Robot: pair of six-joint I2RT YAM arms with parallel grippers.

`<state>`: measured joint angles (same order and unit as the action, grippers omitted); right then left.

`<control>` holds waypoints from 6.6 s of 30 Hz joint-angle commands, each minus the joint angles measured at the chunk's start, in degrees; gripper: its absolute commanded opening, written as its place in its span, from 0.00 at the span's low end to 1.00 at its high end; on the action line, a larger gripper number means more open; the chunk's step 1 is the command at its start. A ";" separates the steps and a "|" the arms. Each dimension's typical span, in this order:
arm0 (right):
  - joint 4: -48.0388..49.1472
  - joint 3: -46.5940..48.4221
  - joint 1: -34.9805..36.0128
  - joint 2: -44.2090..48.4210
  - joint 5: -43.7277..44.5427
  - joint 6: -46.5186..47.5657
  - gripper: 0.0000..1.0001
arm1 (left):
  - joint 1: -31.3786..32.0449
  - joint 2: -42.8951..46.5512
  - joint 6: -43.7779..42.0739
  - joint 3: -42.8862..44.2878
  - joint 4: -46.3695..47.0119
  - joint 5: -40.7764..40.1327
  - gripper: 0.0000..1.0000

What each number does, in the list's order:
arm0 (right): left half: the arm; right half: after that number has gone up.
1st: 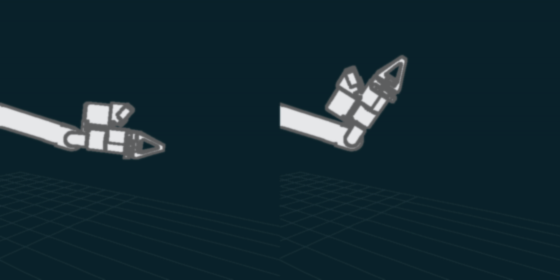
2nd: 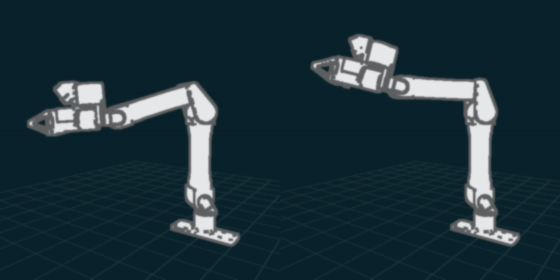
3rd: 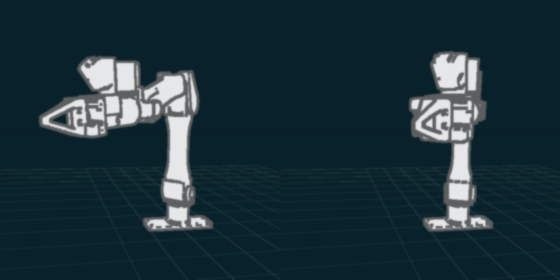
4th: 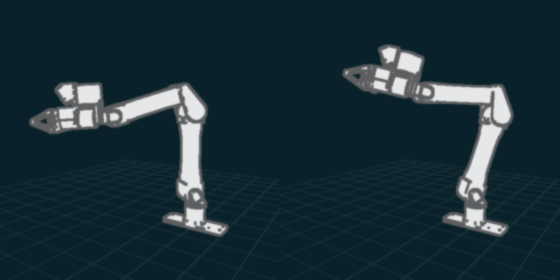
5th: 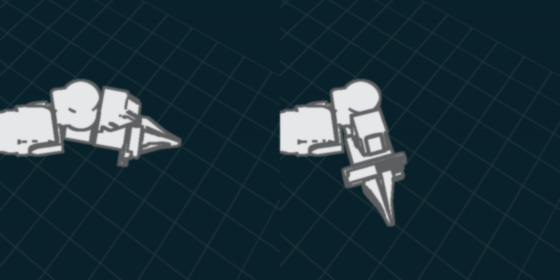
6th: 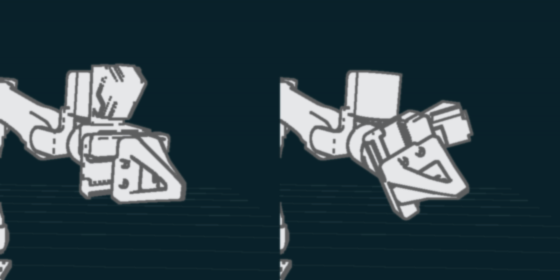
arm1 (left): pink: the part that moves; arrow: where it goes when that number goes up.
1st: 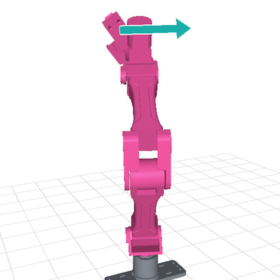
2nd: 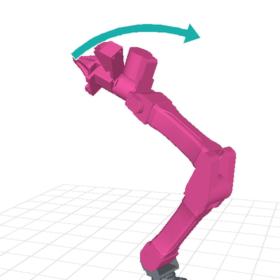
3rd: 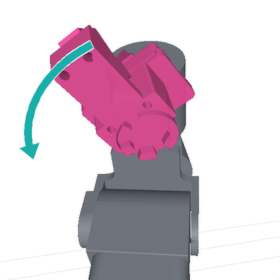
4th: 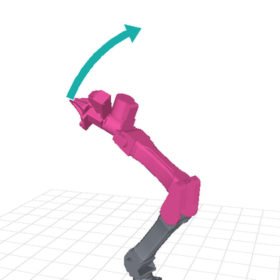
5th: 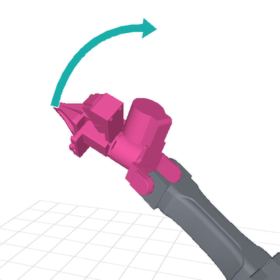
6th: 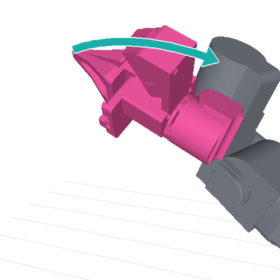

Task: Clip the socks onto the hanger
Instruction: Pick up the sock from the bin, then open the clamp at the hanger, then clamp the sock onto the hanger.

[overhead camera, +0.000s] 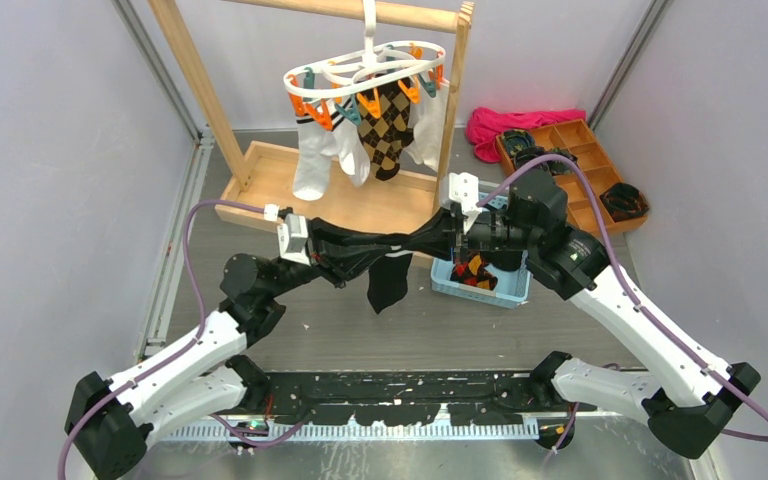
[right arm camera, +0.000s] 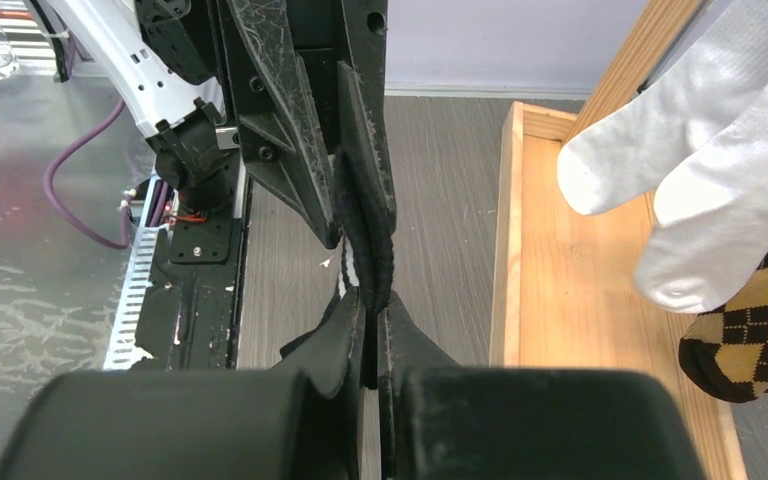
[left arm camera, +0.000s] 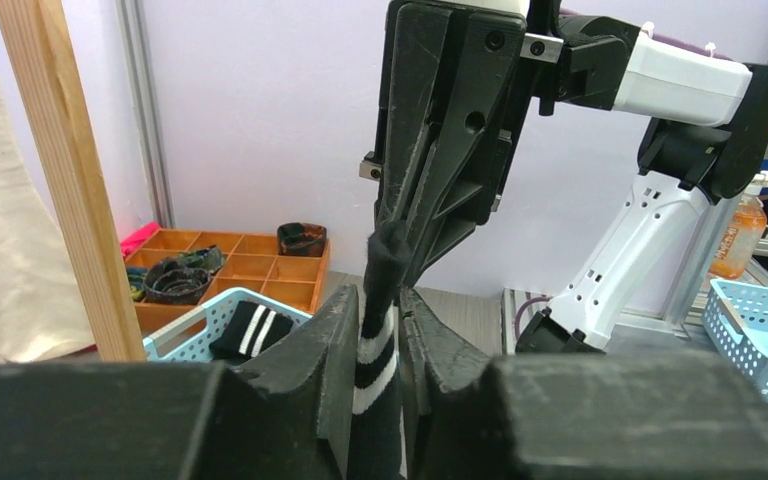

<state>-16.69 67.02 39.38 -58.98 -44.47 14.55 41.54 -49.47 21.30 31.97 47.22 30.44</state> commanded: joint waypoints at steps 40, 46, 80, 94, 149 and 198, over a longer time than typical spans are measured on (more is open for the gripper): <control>25.59 15.06 9.18 -15.33 31.58 7.24 0.73 | -1.09 16.31 -29.95 0.97 -23.31 -23.99 0.00; 32.90 14.88 12.72 -18.35 40.84 11.31 0.62 | -1.15 12.69 -33.99 5.84 -27.69 -22.66 0.00; 41.64 22.02 14.60 -27.93 51.85 15.95 0.50 | -5.40 9.58 -34.99 5.67 -24.93 -18.87 0.00; 42.83 24.49 14.68 -30.15 54.53 16.30 0.51 | -6.69 9.88 -32.33 4.62 -22.73 -17.29 0.00; 40.68 29.15 15.11 -32.48 61.04 10.42 0.46 | -7.29 10.30 -29.13 2.94 -19.27 -17.11 0.00; 13.69 33.40 7.39 -23.73 49.61 -28.05 0.15 | -8.61 -6.90 12.61 21.67 -16.88 -27.68 0.00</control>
<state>-3.11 101.01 46.54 -85.21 5.45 -11.22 33.23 -56.29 32.05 50.76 29.61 7.11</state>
